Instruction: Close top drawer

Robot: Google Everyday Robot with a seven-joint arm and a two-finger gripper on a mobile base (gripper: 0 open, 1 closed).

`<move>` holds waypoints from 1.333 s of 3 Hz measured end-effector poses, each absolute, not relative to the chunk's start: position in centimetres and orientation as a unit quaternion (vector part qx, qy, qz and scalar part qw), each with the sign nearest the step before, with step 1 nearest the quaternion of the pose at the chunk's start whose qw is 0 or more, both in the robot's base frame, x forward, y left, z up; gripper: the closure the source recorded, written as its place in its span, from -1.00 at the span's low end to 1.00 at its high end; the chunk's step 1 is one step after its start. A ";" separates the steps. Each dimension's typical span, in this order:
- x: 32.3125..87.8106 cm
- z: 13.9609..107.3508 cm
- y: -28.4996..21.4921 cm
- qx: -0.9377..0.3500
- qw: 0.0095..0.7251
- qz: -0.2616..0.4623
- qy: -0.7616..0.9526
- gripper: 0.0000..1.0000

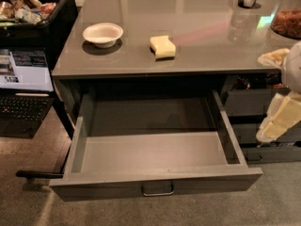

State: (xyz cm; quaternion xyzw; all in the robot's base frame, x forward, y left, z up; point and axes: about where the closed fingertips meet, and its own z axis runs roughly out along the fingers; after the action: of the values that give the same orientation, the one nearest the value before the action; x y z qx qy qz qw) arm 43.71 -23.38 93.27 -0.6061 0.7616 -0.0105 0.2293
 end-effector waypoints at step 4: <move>44.3 82.0 -24.4 -0.617 0.285 0.083 0.729 -1.00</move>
Offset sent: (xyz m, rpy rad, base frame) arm 0.0133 -0.0137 -0.1579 0.2961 -0.0277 0.1285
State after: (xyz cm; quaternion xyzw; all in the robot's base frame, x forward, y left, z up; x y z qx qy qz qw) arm 44.27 -24.43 81.99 -0.6170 0.7290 0.0827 0.2846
